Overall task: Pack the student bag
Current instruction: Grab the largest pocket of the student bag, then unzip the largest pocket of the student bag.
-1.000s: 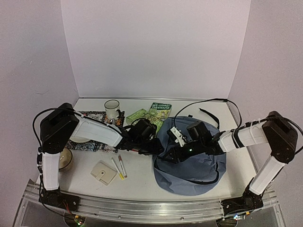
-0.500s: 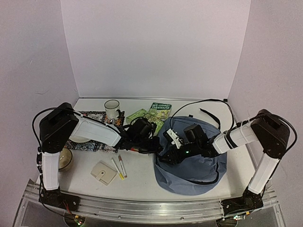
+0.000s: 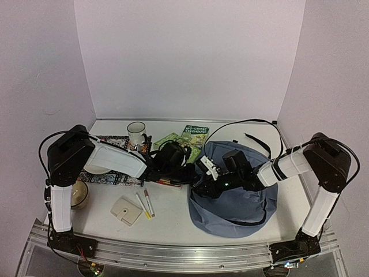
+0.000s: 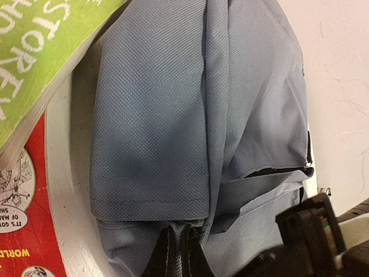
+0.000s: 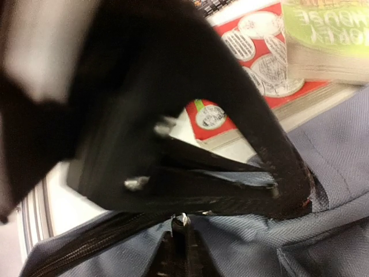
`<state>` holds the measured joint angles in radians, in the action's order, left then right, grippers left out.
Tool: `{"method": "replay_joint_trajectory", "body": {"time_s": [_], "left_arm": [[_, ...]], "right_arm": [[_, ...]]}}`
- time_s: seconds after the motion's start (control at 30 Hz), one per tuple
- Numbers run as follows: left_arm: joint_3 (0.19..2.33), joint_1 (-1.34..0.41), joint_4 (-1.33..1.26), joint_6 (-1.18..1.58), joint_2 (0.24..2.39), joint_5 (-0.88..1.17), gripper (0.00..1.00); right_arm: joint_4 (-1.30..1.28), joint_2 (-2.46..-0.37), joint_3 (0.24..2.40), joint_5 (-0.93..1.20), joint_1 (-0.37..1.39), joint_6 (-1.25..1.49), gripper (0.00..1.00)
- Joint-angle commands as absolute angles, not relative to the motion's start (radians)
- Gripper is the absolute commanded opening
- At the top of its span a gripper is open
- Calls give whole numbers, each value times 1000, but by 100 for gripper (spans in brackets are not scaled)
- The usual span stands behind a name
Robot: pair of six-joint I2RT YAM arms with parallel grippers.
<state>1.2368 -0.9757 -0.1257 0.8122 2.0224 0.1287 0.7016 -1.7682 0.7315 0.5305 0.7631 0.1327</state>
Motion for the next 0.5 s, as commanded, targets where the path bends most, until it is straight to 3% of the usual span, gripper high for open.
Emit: {"method": "replay_joint_trajectory", "body": {"time_s": [0.0, 0.47], "left_arm": [[1319, -963, -227, 770, 1938, 132, 0], [1439, -880, -227, 699, 1958, 150, 0]], "right_arm": [[654, -1632, 731, 527, 767, 89, 0], [478, -1422, 656, 418, 779, 81, 0]]}}
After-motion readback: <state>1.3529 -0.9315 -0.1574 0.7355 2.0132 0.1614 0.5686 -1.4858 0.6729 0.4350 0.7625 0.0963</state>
